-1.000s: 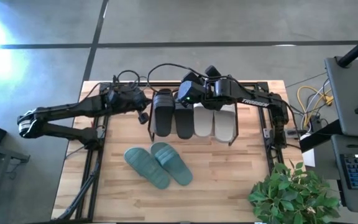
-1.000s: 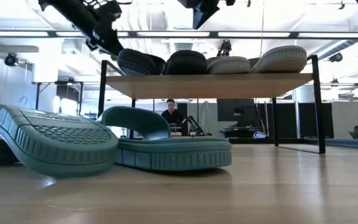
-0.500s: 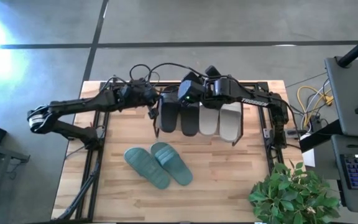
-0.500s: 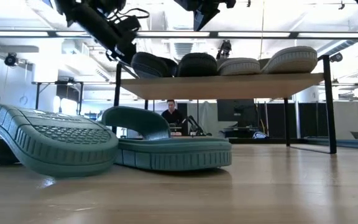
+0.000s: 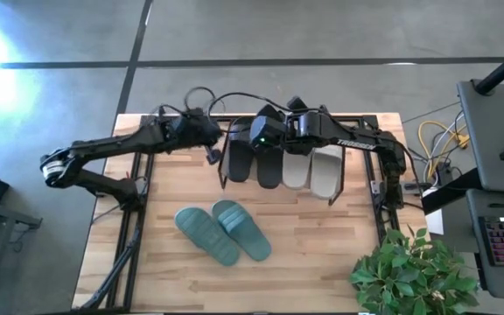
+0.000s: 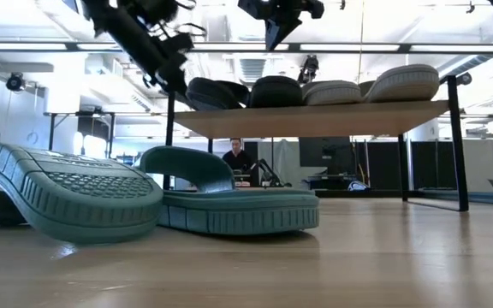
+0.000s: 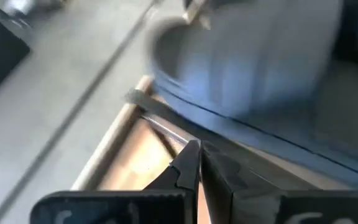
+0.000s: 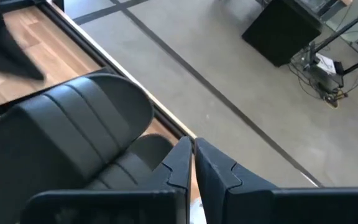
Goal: Pick and place slides into the shelf
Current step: Put the black slide on the shelf, then adjust the shelf
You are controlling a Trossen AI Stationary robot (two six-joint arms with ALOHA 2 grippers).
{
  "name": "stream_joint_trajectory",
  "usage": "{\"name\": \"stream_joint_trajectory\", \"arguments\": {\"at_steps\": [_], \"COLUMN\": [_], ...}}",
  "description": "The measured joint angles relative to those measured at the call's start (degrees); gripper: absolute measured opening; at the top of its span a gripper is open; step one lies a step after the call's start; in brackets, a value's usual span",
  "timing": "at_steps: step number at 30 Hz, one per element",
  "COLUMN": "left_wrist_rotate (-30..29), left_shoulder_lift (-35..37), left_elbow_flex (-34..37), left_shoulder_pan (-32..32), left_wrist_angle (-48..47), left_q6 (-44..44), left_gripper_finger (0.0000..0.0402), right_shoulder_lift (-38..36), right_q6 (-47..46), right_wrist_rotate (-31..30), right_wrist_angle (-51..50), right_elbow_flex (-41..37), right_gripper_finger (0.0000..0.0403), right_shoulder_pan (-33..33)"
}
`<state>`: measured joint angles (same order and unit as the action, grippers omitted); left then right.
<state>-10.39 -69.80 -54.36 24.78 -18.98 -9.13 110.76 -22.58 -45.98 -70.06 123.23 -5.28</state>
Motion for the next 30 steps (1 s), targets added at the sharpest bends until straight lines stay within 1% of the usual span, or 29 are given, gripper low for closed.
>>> {"name": "stream_joint_trajectory", "arguments": {"at_steps": [2, 3, 5, 7, 10, 13, 16, 19, 21, 25, 30], "left_wrist_rotate": [-0.8, -0.7, -0.3, 2.2, 5.0, 7.7, 11.1, 12.1, 12.8, 14.1, 14.4], "left_shoulder_lift": [2.2, 3.4, 4.8, 5.4, 6.1, 5.6, 4.2, 2.2, 0.7, -1.2, -1.2], "left_elbow_flex": [-0.4, -0.4, 0.2, 1.3, 2.6, 4.4, 5.8, 6.7, 7.3, 7.8, 8.0], "left_shoulder_pan": [0.1, 0.1, 0.1, 0.1, 0.0, -0.3, -0.9, -1.5, -2.0, -2.8, -4.9], "left_wrist_angle": [0.8, -0.2, -3.8, -4.8, -4.2, -4.0, -3.4, -2.7, -2.6, -2.3, -2.2], "left_q6": [-1.0, -1.4, -1.1, 0.3, 3.5, 5.9, 7.8, 8.8, 9.3, 12.1, 14.9], "left_gripper_finger": [0.0000, 0.0000, 0.0000, 0.0000, 0.0000, 0.0000, 0.0000, 0.0000, 0.0000, 0.0000, 0.0000], "right_shoulder_lift": [0.0, 0.0, 0.0, 0.0, 0.0, 0.1, 1.0, 3.6, 5.5, 8.6, 8.9], "right_q6": [0.5, 1.5, 3.2, 3.5, 4.2, 7.1, 10.3, 12.6, 13.4, 14.1, 13.6], "right_wrist_rotate": [0.9, 2.7, 9.3, 16.8, 23.3, 28.8, 37.9, 46.2, 50.6, 52.6, 51.5], "right_wrist_angle": [1.6, 3.5, 8.6, 14.3, 20.5, 22.7, 23.7, 24.3, 24.7, 25.1, 21.6], "right_elbow_flex": [-0.7, -1.2, -1.9, -3.0, -4.9, -6.0, -6.2, -6.3, -6.3, -6.2, -6.2], "right_gripper_finger": [0.0013, 0.0013, 0.0013, 0.0012, 0.0012, 0.0012, 0.0012, 0.0012, 0.0012, 0.0012, 0.0012], "right_shoulder_pan": [-0.2, -0.6, -2.3, -5.0, -9.2, -12.8, -15.3, -16.3, -16.4, -16.4, -16.4]}}
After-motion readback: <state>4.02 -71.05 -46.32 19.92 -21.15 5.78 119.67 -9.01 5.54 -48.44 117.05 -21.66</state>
